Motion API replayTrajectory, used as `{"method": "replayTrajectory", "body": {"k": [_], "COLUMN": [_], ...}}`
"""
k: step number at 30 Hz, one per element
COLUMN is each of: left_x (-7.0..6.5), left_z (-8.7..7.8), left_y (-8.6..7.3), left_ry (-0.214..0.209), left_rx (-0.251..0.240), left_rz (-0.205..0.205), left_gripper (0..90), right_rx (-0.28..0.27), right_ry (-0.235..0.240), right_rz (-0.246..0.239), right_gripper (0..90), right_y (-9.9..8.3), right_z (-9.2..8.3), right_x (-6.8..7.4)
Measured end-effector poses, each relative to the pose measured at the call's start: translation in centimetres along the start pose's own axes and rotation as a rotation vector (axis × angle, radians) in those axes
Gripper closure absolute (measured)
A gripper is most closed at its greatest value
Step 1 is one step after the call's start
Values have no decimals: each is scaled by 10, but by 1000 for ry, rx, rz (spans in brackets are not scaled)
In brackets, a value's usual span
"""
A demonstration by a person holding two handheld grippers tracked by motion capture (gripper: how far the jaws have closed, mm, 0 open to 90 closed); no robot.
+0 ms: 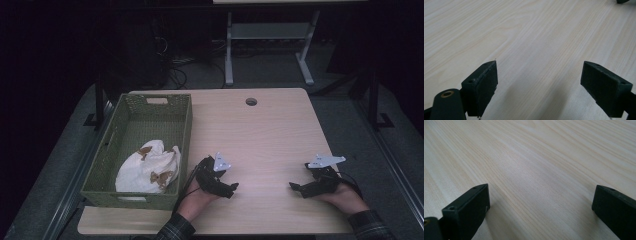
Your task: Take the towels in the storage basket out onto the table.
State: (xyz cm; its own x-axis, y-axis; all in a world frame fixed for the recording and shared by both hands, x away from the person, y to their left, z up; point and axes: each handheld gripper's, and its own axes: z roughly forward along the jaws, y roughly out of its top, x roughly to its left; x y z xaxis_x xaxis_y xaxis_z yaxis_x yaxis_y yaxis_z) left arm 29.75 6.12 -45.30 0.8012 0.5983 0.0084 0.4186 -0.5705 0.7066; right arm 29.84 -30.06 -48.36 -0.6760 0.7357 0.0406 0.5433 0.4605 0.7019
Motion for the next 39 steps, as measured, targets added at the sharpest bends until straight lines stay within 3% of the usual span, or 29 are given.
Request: {"method": "replayTrajectory", "body": {"k": [18,30,39], "left_x": [4,9,11], "left_z": [-13,-23,-28], "left_y": [14,26,34], "left_ry": [-7,-31,-64], "left_rx": [-28,-51,-58], "left_rz": [-29,-63,-55], "left_gripper": [135,138,138], "right_rx": [-1,-1,-1], "right_ry": [0,0,1], "right_rz": [0,0,-1], "right_gripper": [9,10,10], "right_y": [0,0,0], "right_z": [0,0,0], "right_x": [0,0,0]}}
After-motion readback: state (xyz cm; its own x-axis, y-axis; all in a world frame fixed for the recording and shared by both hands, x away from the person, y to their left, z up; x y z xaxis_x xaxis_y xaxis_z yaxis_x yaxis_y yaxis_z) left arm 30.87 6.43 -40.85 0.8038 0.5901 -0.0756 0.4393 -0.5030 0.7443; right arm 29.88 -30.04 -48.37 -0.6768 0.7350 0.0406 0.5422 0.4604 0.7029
